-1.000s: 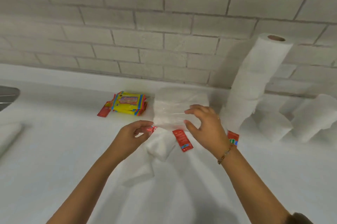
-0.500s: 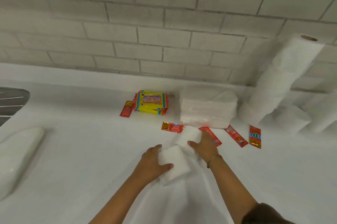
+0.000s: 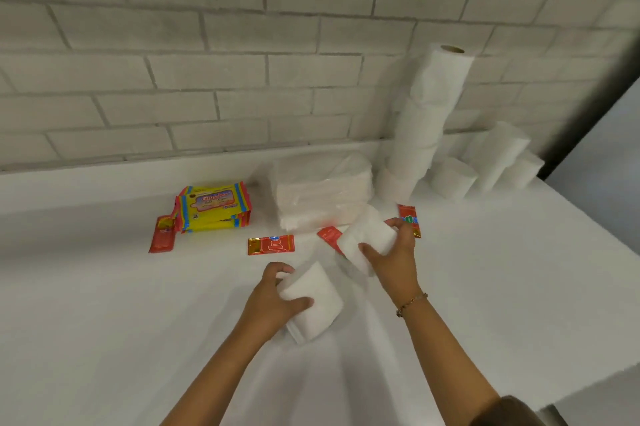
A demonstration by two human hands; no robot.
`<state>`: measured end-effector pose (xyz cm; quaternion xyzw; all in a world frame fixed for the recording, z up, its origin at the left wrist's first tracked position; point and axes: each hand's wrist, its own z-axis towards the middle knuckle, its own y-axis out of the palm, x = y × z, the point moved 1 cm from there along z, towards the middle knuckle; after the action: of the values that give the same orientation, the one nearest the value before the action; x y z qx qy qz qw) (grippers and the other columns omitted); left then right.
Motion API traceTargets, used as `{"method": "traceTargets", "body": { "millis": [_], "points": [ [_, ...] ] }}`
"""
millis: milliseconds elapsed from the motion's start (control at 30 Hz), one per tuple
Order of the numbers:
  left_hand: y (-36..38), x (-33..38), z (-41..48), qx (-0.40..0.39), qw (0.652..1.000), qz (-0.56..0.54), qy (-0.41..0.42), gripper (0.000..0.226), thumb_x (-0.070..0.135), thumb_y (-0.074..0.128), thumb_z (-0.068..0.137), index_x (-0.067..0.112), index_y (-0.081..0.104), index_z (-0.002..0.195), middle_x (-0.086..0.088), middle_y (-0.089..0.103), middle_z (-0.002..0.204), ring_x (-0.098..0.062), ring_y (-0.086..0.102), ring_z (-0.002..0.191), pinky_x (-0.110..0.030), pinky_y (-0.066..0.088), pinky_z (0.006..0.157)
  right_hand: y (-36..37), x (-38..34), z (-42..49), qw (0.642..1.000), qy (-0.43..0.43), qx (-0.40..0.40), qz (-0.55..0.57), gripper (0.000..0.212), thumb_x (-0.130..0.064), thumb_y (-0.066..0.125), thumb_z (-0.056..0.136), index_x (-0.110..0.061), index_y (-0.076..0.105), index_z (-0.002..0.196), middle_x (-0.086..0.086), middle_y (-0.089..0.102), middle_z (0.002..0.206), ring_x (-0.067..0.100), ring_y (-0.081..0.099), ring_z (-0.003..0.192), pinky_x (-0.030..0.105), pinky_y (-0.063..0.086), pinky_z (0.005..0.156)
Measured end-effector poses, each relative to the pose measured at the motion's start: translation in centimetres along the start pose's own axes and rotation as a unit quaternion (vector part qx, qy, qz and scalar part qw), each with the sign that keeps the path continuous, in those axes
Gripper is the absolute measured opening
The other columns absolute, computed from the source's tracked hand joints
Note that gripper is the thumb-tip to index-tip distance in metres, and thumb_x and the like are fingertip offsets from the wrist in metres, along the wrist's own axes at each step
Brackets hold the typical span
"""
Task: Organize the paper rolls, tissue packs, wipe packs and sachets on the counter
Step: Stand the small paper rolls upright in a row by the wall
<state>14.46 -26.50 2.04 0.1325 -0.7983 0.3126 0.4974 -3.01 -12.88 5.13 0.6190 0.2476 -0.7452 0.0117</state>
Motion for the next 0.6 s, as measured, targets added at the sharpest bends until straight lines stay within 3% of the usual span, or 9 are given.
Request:
{"method": "traceTargets", "body": {
  "millis": [67, 200, 333, 500, 600],
  "points": [
    [1.0, 2.1, 0.9, 0.033, 0.999, -0.019, 0.029, 0.066, 0.03, 0.082, 0.064, 0.035, 0.038, 0.113, 0.005, 0.051, 0.104, -0.017, 0.054, 0.091, -0.018, 0.042, 0.061, -3.7, -0.2, 1.2, 0.997, -0.01, 0.07, 0.014, 0.052, -0.009, 0.074, 0.073, -0.026, 0.038, 0.107, -0.001, 0.042, 0.118, 0.012, 0.045, 0.104, 0.011, 0.038, 0.077],
    [4.6, 6.1, 2.8, 0.049, 0.994, -0.052, 0.082, 0.076, 0.026, 0.082, 0.064, 0.032, 0.039, 0.127, 0.01, 0.05, 0.103, -0.011, 0.054, 0.09, -0.019, 0.043, 0.064, -10.6, 1.1, 3.9, 0.991, -0.007, 0.131, 0.014, 0.045, -0.006, 0.067, 0.075, -0.024, 0.041, 0.107, 0.005, 0.045, 0.122, 0.018, 0.05, 0.103, 0.025, 0.044, 0.075],
    [10.4, 10.2, 5.1, 0.041, 0.994, -0.043, 0.094, 0.074, 0.024, 0.076, 0.071, 0.029, 0.037, 0.134, 0.009, 0.044, 0.12, -0.014, 0.046, 0.104, -0.026, 0.04, 0.082, -16.7, 3.6, 7.2, 0.987, -0.011, 0.159, -0.003, 0.051, -0.01, 0.07, 0.076, -0.028, 0.04, 0.113, -0.004, 0.042, 0.123, 0.009, 0.049, 0.098, 0.011, 0.044, 0.061],
    [19.2, 15.4, 8.1, 0.013, 0.993, -0.029, 0.116, 0.069, 0.027, 0.069, 0.065, 0.023, 0.045, 0.13, 0.002, 0.052, 0.118, -0.013, 0.05, 0.098, -0.02, 0.039, 0.071, -23.6, 7.6, 11.3, 0.986, -0.005, 0.164, -0.025, 0.052, -0.018, 0.073, 0.075, -0.032, 0.039, 0.111, -0.008, 0.042, 0.119, 0.006, 0.044, 0.098, 0.012, 0.039, 0.07],
    [24.0, 19.1, 10.8, 0.005, 0.991, -0.018, 0.131, 0.064, 0.019, 0.072, 0.07, 0.022, 0.048, 0.128, 0.001, 0.054, 0.117, -0.017, 0.053, 0.102, -0.026, 0.042, 0.078, -27.1, 9.9, 14.2, 0.988, 0.0, 0.154, -0.032, 0.051, -0.019, 0.074, 0.074, -0.033, 0.039, 0.108, -0.009, 0.042, 0.118, 0.006, 0.046, 0.099, 0.015, 0.04, 0.072]
  ]
}}
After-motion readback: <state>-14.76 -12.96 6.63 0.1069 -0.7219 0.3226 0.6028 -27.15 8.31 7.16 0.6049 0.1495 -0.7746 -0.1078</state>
